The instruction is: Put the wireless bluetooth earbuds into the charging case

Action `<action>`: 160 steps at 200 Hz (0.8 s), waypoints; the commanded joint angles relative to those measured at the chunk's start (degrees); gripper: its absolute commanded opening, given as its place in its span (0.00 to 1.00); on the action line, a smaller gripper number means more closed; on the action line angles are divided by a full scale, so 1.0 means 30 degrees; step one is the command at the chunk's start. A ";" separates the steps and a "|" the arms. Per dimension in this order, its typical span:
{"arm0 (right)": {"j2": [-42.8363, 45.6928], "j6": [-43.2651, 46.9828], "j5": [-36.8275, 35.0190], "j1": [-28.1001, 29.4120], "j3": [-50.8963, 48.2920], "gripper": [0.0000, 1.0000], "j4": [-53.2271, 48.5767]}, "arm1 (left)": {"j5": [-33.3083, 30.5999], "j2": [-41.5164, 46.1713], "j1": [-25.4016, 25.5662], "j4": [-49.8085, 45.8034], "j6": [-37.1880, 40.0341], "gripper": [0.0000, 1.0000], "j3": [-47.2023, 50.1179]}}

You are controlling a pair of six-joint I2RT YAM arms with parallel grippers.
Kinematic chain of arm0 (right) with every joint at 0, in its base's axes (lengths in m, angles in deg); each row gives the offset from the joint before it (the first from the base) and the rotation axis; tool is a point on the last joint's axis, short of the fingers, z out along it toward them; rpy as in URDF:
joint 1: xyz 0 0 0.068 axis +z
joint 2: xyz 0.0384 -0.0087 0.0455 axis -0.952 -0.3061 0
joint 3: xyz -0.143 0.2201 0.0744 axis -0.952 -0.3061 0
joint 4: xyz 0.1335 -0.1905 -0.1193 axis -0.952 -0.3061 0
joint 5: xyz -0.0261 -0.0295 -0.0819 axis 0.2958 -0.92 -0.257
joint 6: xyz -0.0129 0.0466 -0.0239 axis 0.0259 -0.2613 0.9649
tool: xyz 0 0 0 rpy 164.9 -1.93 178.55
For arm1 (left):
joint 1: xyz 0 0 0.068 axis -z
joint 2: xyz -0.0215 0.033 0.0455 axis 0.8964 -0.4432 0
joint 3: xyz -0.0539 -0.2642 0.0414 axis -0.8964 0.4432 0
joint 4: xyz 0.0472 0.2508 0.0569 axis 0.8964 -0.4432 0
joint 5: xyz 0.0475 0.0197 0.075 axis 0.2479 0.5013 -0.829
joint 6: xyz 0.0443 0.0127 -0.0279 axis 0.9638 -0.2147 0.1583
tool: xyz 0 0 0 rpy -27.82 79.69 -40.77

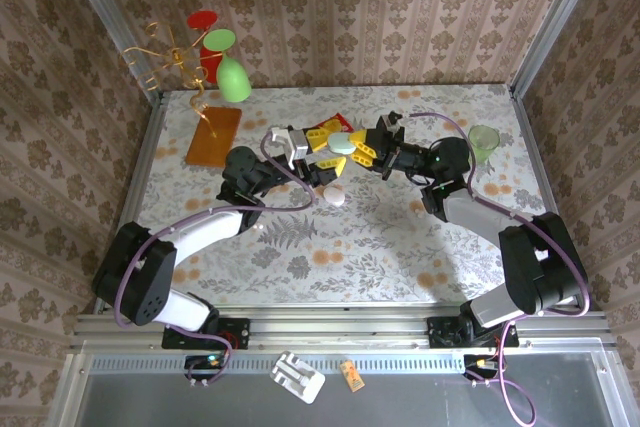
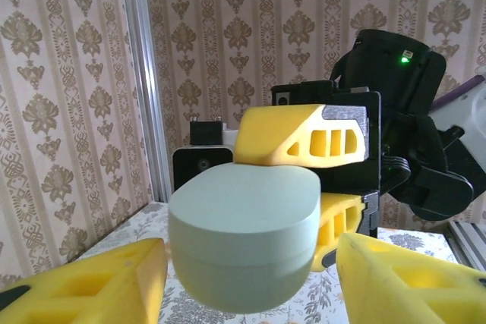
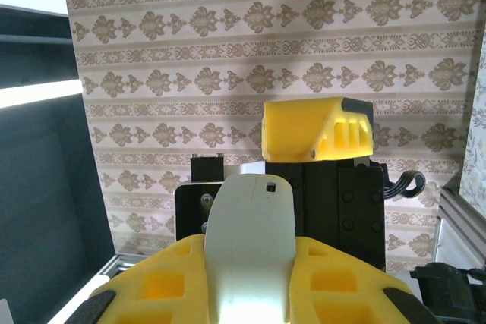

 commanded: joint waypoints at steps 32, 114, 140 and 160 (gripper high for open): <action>-0.0242 -0.0117 -0.0138 0.0175 0.0236 0.00 0.0966 | 0.0956 -0.0287 0.0109 0.0446 -0.0417 0.54 -0.0944; -0.0153 -0.0263 -0.0193 0.0192 0.0353 0.00 0.1289 | 0.1541 -0.0468 0.0138 0.0056 -0.0593 0.57 -0.1073; -0.0114 -0.0260 -0.0142 0.0179 0.0333 0.00 0.1299 | 0.1571 -0.0477 0.0137 0.0059 -0.0650 0.56 -0.1047; -0.0150 -0.0267 -0.0159 0.0193 0.0251 0.00 0.1292 | 0.1681 -0.0481 0.0138 0.0071 -0.0732 0.50 -0.1101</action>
